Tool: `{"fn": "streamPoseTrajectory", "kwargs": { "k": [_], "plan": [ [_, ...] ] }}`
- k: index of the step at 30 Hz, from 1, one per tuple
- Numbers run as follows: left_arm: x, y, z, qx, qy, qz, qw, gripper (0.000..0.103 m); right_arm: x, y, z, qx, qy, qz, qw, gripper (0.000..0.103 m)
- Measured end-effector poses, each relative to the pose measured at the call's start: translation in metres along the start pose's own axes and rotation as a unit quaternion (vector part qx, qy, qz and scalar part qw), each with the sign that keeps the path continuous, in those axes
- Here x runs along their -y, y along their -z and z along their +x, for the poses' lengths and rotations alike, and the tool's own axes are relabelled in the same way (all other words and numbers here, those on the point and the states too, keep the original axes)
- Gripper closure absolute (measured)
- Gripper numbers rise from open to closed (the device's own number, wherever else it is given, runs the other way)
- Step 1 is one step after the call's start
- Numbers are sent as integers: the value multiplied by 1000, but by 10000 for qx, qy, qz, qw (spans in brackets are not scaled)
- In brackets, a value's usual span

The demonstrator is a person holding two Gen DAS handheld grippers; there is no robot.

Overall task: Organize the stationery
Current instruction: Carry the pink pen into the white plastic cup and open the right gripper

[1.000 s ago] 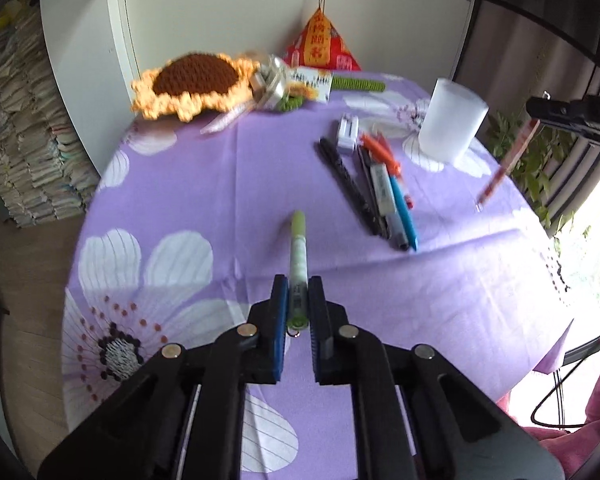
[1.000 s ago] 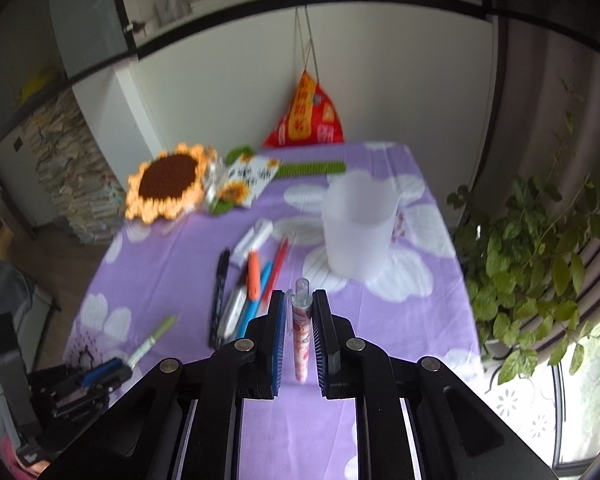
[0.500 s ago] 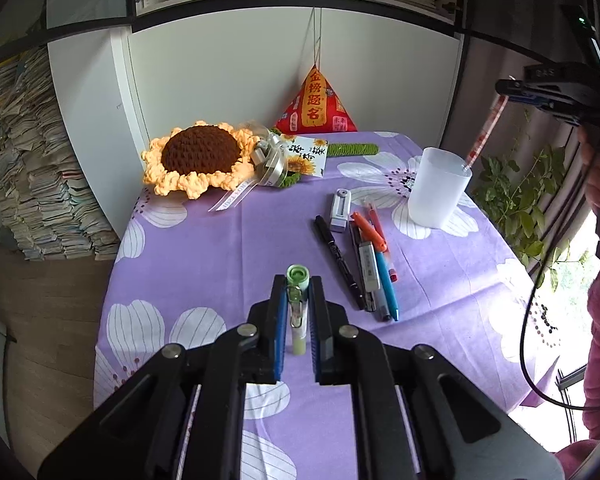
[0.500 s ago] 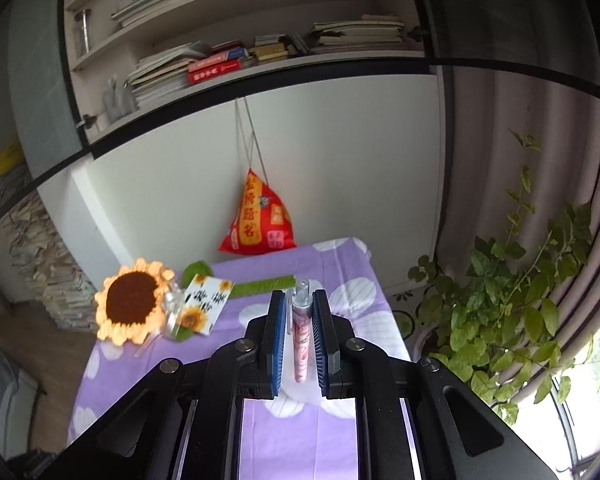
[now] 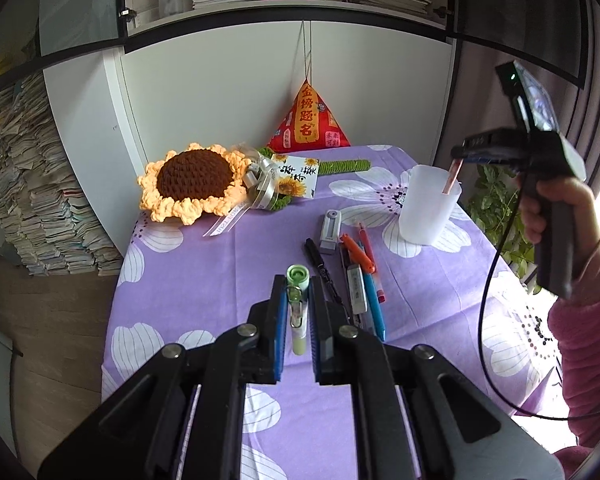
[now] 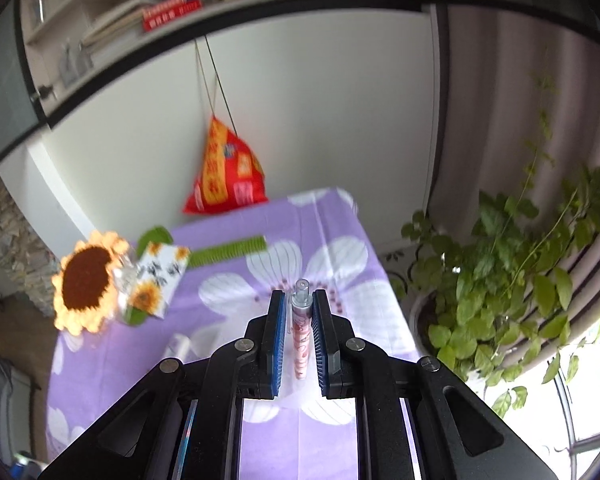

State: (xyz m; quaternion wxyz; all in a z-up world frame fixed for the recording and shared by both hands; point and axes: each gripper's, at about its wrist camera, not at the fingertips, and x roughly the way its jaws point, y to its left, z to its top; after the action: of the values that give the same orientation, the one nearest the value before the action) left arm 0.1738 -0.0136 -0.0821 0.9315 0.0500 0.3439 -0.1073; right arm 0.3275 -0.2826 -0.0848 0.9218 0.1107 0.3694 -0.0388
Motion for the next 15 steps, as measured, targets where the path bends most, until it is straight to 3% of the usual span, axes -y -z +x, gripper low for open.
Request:
{"fn": "streamPoseTrajectory", "kwargs": {
  "k": [10, 15],
  "plan": [
    [18, -14, 3, -36, 66, 96, 9999, 95, 11, 10, 17, -307, -313, 90, 9990, 88],
    [32, -31, 7, -21, 96, 199, 9998, 95, 21, 22, -5, -192, -639, 286, 9974, 65]
  ]
}}
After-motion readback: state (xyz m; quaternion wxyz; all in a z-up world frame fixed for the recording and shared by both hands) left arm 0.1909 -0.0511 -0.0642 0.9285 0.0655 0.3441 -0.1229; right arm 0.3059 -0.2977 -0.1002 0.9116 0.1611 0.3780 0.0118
